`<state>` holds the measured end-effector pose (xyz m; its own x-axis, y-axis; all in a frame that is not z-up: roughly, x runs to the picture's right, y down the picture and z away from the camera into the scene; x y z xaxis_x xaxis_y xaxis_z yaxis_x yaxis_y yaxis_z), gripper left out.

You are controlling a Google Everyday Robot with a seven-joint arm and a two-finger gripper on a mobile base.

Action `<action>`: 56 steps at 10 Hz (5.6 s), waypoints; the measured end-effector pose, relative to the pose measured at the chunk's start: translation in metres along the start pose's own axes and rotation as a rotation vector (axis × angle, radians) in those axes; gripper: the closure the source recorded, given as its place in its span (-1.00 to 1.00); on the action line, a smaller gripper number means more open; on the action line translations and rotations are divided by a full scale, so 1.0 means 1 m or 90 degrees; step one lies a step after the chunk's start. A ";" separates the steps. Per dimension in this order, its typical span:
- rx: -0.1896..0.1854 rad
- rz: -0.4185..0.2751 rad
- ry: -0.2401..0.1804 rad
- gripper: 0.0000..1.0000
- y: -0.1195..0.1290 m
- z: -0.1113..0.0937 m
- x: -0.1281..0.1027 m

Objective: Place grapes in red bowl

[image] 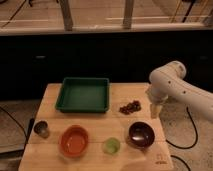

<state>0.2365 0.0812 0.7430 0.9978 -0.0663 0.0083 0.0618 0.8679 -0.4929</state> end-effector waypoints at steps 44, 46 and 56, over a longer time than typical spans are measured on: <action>-0.046 -0.110 -0.084 -0.60 -0.031 0.145 -0.054; -0.047 -0.112 -0.084 -0.60 -0.030 0.149 -0.054; -0.057 -0.120 -0.099 -0.11 -0.026 0.159 -0.055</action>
<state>0.1836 0.1405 0.8938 0.9612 -0.1404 0.2373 0.2514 0.7996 -0.5454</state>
